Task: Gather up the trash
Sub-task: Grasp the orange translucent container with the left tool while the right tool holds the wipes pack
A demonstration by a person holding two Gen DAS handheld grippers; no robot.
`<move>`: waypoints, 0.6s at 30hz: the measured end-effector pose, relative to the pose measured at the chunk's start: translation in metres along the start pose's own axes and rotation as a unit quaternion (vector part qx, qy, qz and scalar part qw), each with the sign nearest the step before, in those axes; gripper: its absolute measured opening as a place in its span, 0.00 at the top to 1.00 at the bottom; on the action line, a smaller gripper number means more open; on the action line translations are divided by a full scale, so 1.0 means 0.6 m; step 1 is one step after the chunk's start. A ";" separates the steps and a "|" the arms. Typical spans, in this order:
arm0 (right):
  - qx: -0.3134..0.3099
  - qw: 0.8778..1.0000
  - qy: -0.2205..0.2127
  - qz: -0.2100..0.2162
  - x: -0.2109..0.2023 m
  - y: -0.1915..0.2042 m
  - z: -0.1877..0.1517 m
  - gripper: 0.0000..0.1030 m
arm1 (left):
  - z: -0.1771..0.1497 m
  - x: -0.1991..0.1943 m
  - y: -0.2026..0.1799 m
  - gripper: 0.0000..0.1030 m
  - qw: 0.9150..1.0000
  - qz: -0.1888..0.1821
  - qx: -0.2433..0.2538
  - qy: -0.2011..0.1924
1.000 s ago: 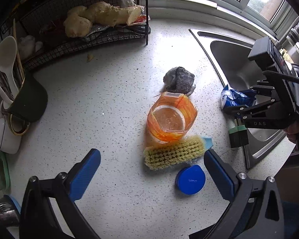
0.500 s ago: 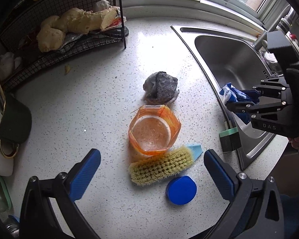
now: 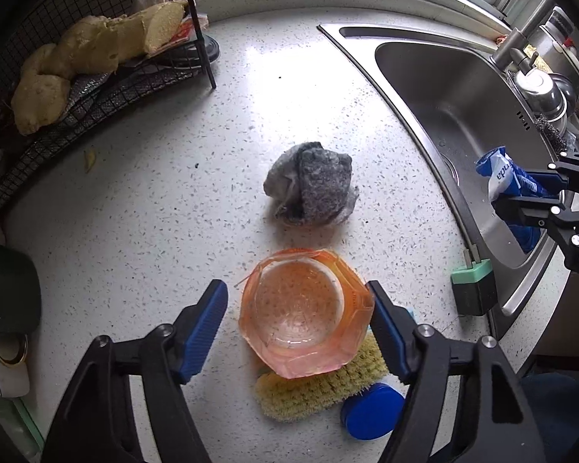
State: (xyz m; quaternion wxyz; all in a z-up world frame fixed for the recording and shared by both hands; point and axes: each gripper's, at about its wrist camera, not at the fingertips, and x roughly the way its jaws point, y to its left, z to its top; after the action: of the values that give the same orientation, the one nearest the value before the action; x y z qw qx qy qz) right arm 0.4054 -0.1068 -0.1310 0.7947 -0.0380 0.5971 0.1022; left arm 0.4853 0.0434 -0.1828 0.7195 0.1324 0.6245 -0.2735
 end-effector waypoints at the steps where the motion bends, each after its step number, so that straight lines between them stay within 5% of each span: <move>1: 0.002 1.000 -0.001 -0.001 -0.001 -0.002 0.000 0.73 | 0.001 0.002 -0.001 0.39 1.000 -0.004 0.001 0.000; 18: -0.020 0.999 -0.037 0.005 -0.053 0.027 -0.025 0.73 | -0.049 -0.091 -0.042 0.45 0.998 0.020 -0.003 -0.052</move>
State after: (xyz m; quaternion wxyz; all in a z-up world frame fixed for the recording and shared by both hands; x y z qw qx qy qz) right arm 0.3795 -0.0977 -0.1039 0.8148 -0.0470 0.5652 0.1200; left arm 0.4431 0.0509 -0.1311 0.7567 0.1280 0.5843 -0.2639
